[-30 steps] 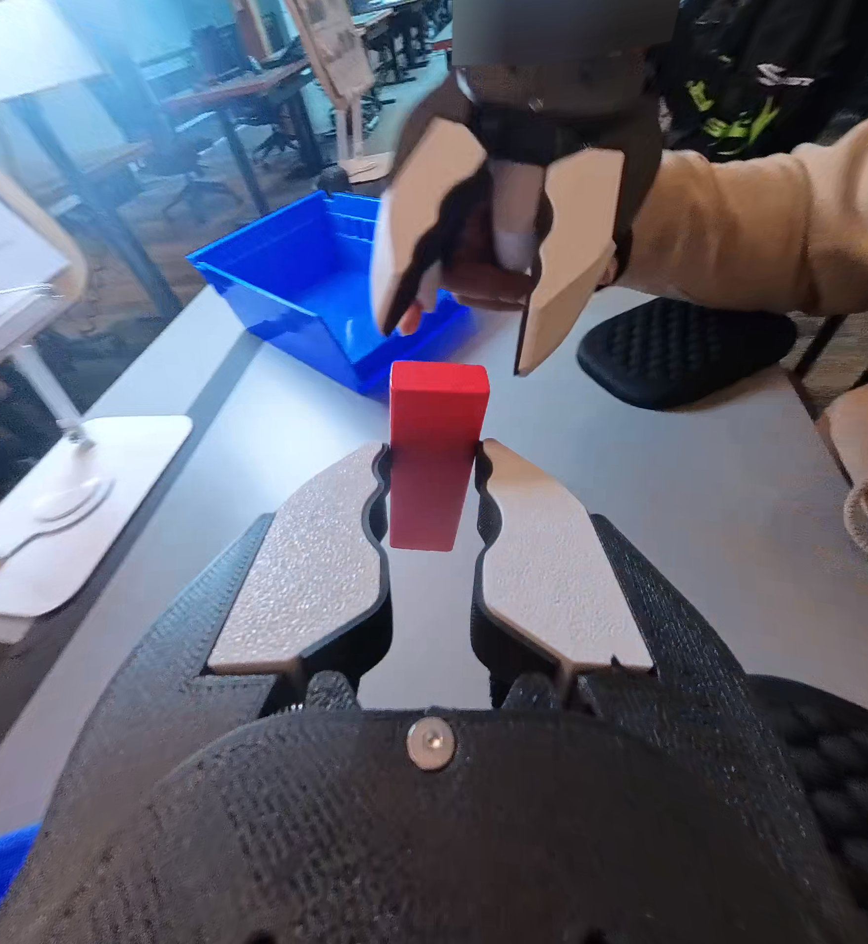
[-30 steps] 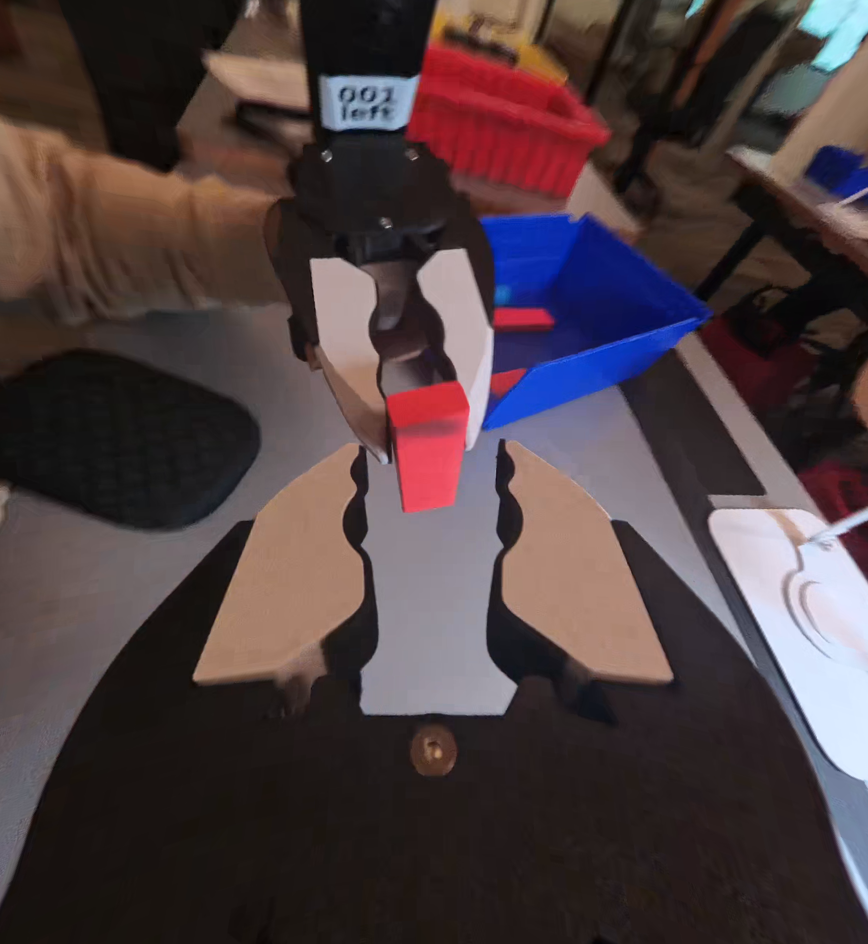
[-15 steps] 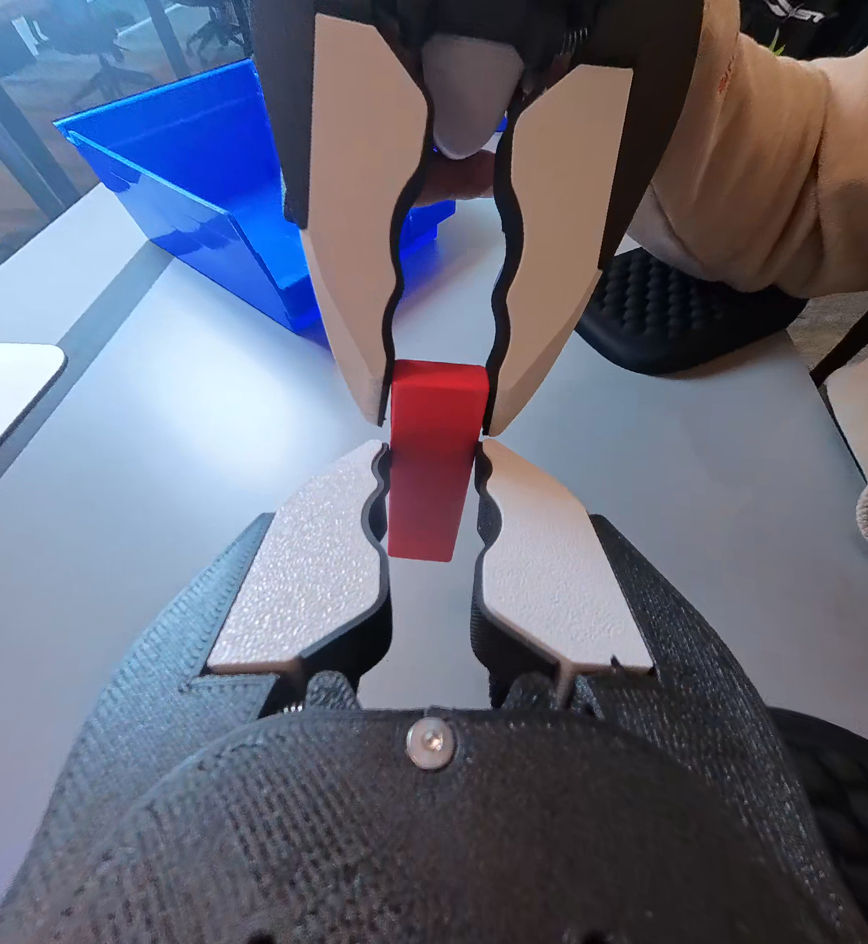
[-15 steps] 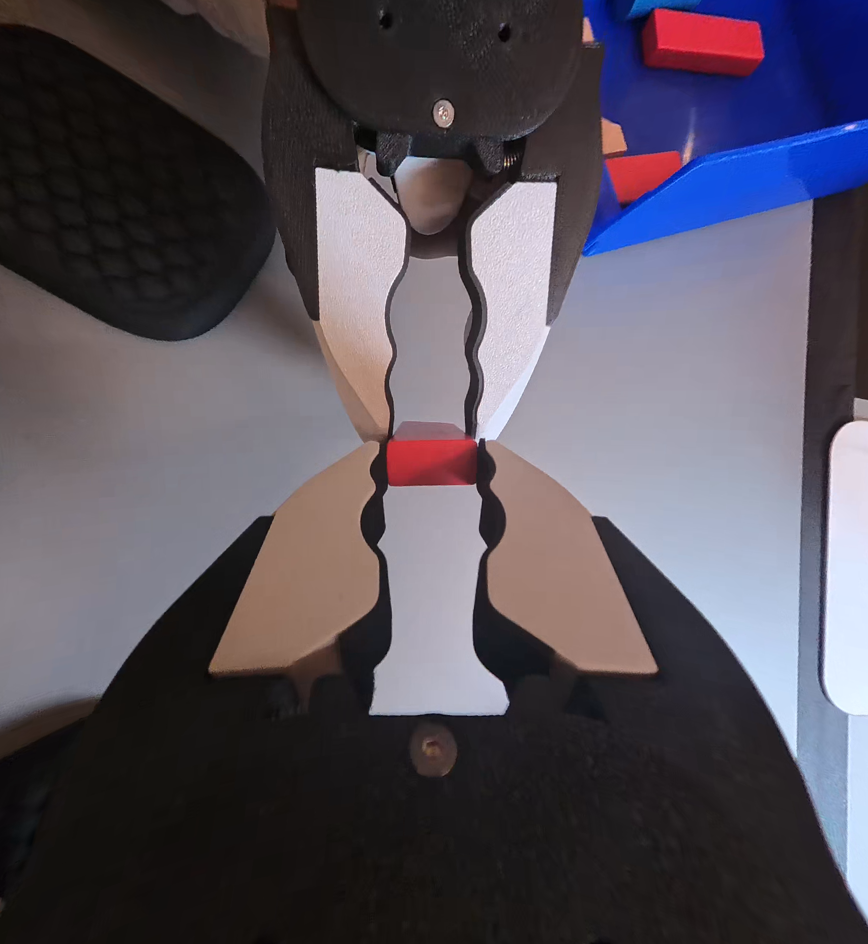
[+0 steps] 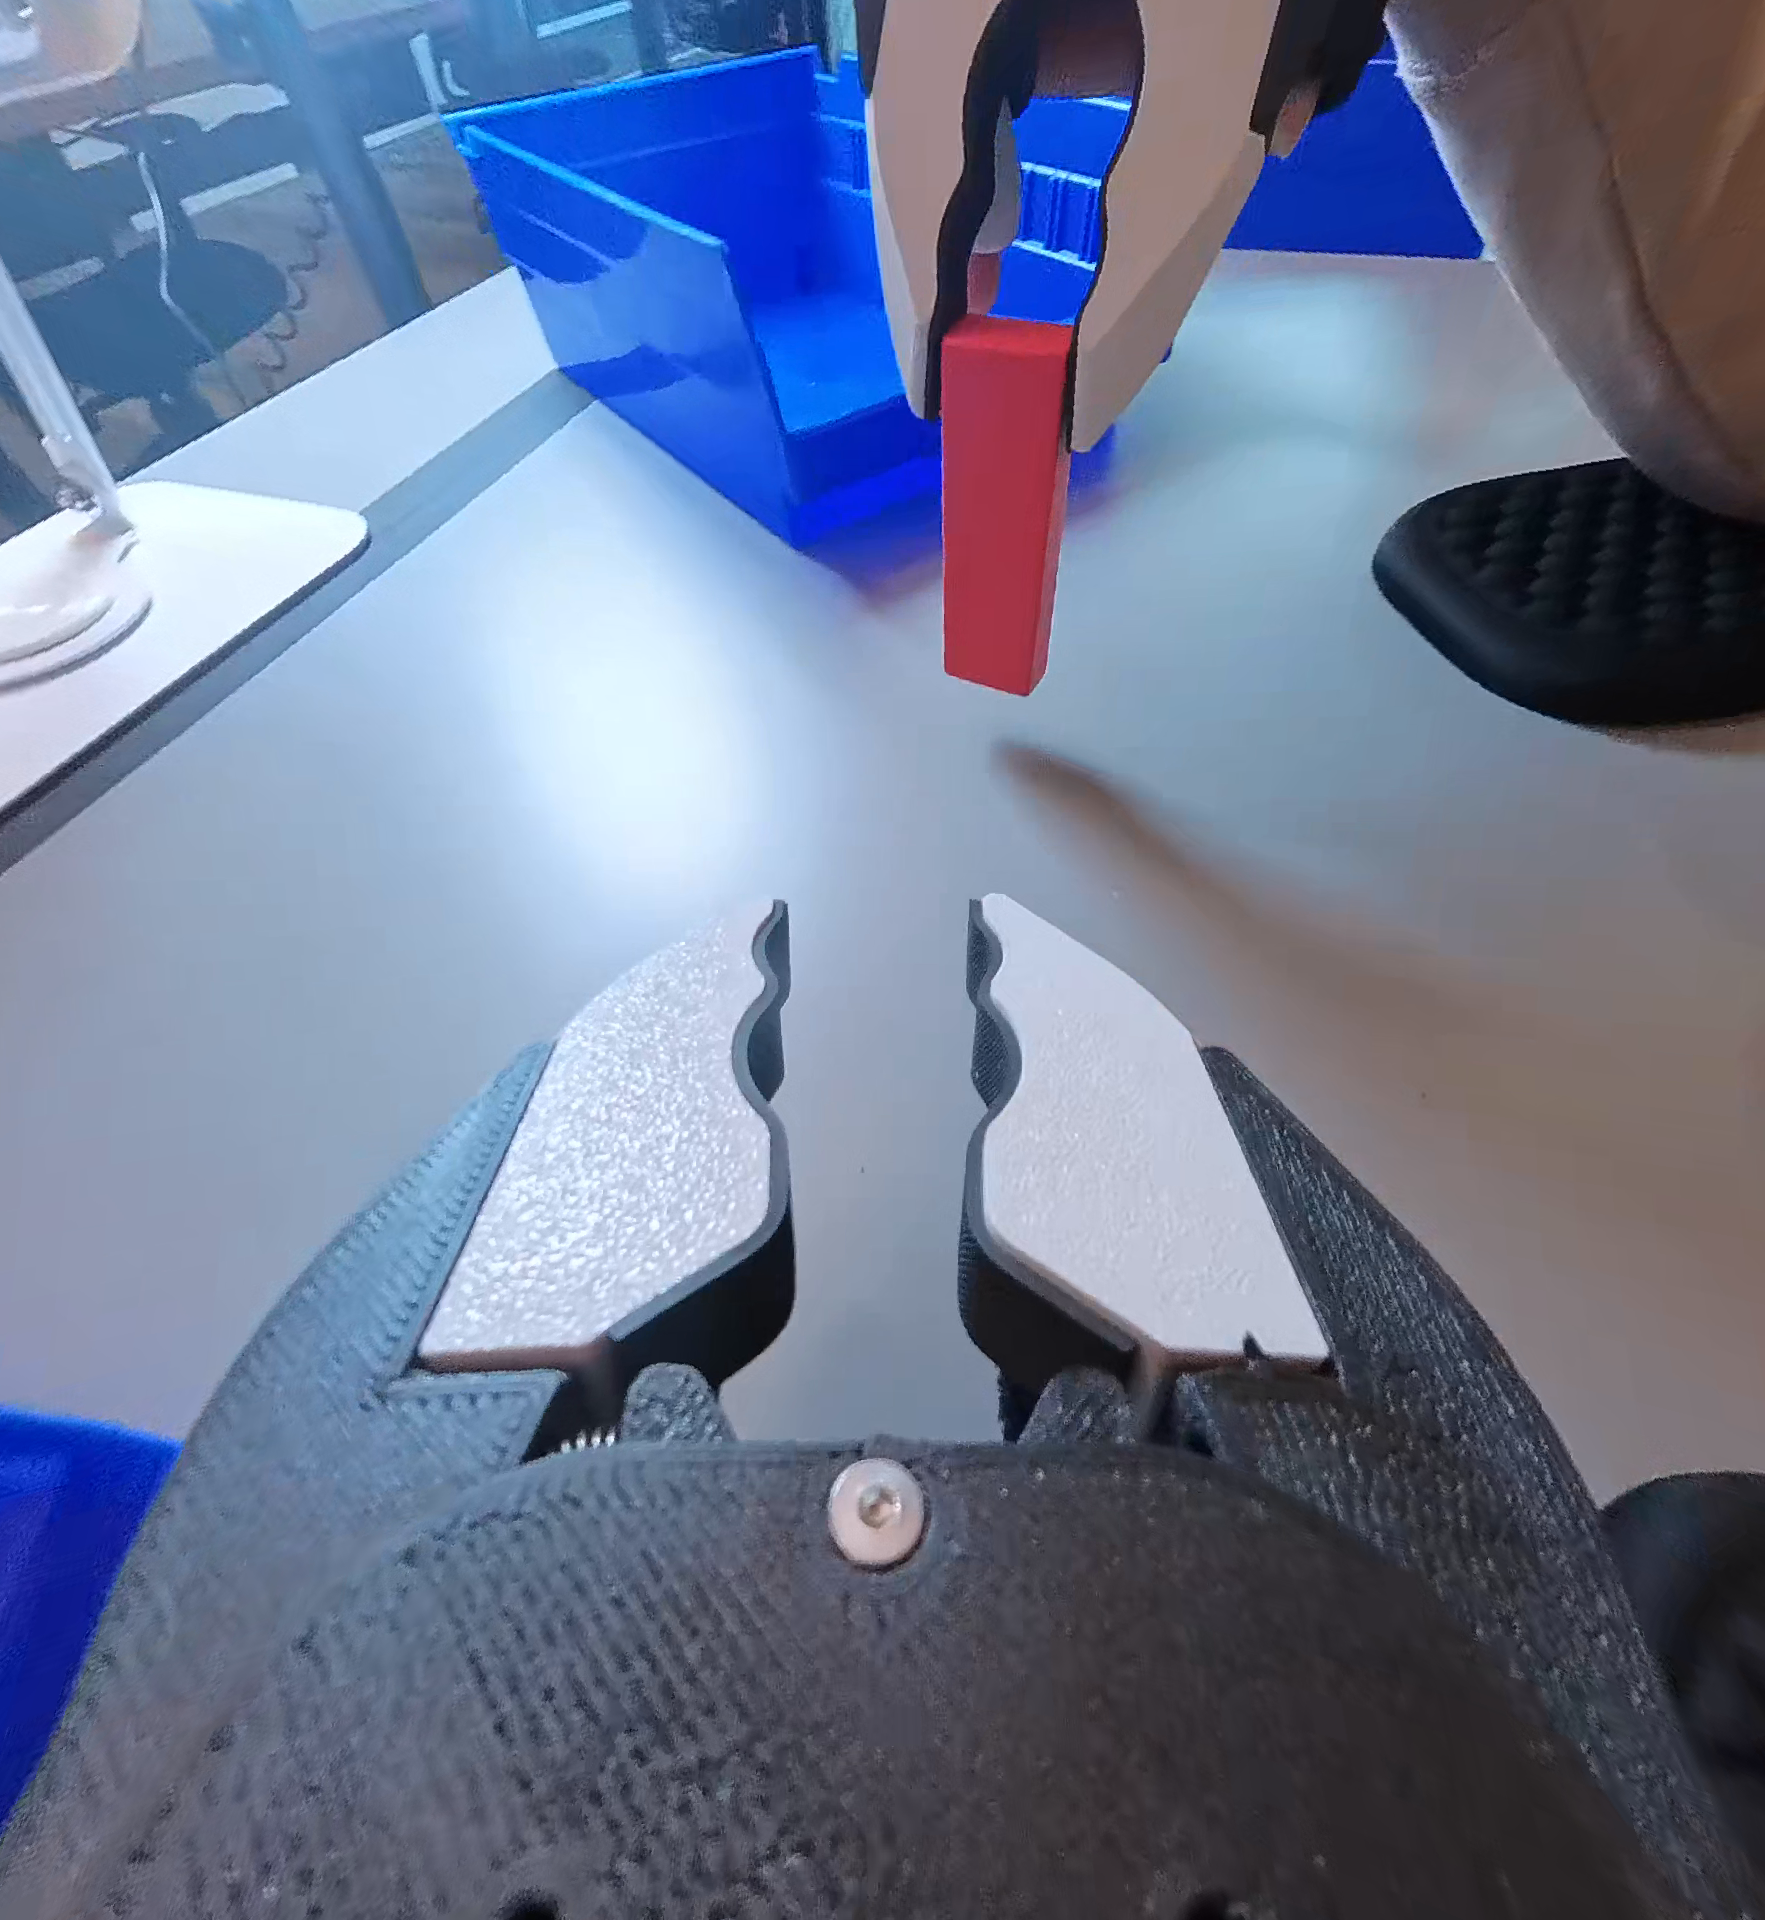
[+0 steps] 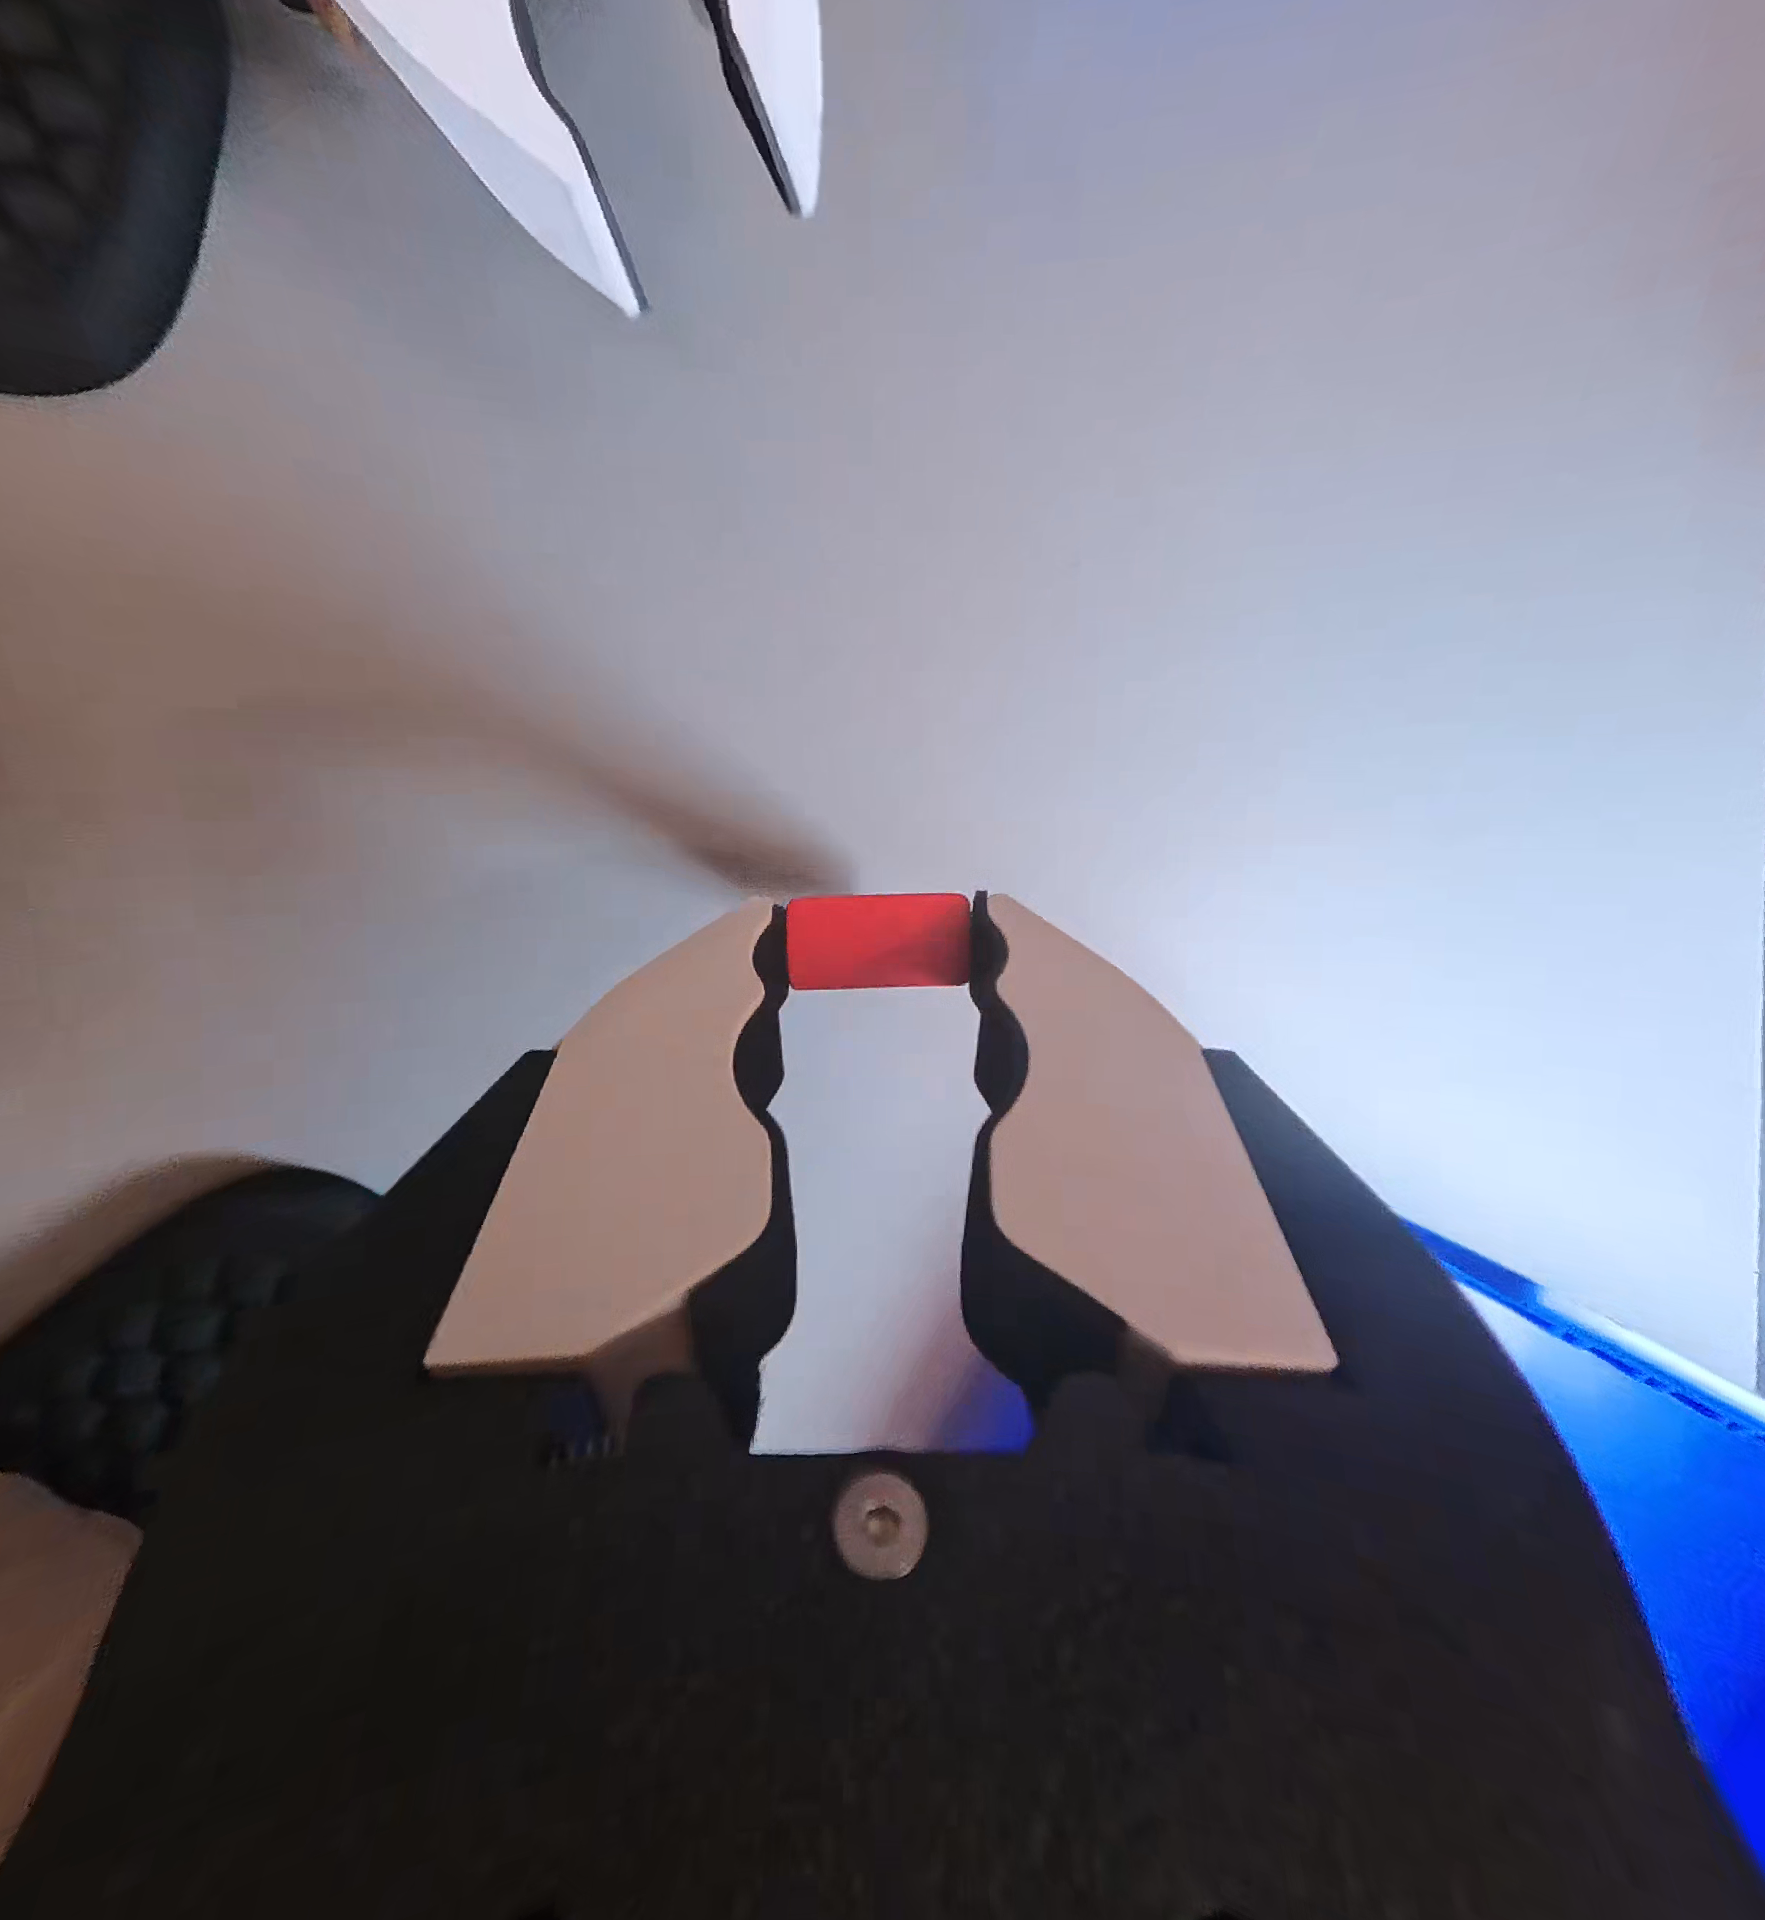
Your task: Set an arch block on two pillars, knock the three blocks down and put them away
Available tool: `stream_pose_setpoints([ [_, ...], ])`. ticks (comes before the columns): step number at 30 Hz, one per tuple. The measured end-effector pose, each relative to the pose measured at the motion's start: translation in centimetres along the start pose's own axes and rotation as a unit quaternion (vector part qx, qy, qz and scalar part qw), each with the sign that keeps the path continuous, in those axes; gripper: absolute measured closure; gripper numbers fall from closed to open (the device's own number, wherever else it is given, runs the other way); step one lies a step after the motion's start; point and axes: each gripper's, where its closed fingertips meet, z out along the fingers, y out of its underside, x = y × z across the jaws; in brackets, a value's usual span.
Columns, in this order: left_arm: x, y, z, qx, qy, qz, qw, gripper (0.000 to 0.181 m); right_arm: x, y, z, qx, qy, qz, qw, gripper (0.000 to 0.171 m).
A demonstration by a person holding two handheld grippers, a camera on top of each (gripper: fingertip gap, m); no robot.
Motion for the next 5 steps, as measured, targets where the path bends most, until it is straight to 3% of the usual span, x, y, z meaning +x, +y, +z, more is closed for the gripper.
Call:
stream_pose_setpoints([
  [5,-0.45,1.23,-1.21,-0.004,-0.026,0.0,1.0,0.148,0.0,-0.41,0.75,0.002,0.003,-0.019,1.0,0.138],
])
